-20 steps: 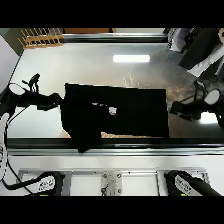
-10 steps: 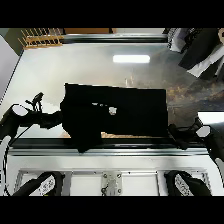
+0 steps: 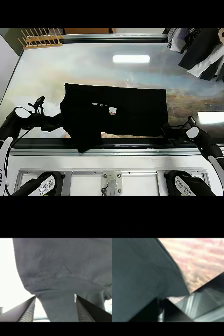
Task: Fold the clothes and pants, and hang the long-sleeved shirts on hangers.
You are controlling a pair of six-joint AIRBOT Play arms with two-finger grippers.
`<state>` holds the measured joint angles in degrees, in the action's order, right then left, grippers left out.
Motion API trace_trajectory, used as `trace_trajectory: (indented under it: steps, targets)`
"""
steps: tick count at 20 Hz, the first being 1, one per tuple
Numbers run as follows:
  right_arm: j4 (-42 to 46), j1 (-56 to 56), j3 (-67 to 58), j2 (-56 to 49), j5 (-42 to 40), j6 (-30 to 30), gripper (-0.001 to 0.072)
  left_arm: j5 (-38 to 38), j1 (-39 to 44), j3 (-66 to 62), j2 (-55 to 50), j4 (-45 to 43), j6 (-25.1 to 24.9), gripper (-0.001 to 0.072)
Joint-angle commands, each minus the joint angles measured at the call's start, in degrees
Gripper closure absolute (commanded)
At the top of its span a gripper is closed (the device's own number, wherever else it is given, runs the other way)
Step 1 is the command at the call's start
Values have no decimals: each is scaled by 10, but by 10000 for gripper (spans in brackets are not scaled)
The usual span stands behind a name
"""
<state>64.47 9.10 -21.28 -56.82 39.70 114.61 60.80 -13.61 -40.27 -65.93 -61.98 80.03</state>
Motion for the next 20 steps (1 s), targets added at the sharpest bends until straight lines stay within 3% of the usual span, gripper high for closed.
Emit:
trace_trajectory:
  steps: [1, 4, 7, 13, 16, 19, 20]
  targets:
    - [-2, -14, 0, -5, -18, -23, 700, 25, -1, 17, -3, -16, 14, 199]
    - [-3, -14, -1, -5, -18, -23, 701, 2, -1, 77, -3, -8, 35, 198]
    - [-3, -14, -1, -5, -20, -23, 700, -35, 3, 130, -3, 51, 22, 198]
    - [-3, -14, -1, -5, -19, -23, 701, -114, 112, 138, -3, 65, 47, 210]
    - [5, -12, -17, 2, 1, -24, 700, -95, 123, 126, -1, 56, 52, 677]
    - [81, 7, -72, 29, 104, -26, 701, -21, 98, 97, 51, -7, 52, 695]
    - [112, 16, -93, 41, 154, -50, 701, 15, 84, 90, 78, -30, 52, 695]
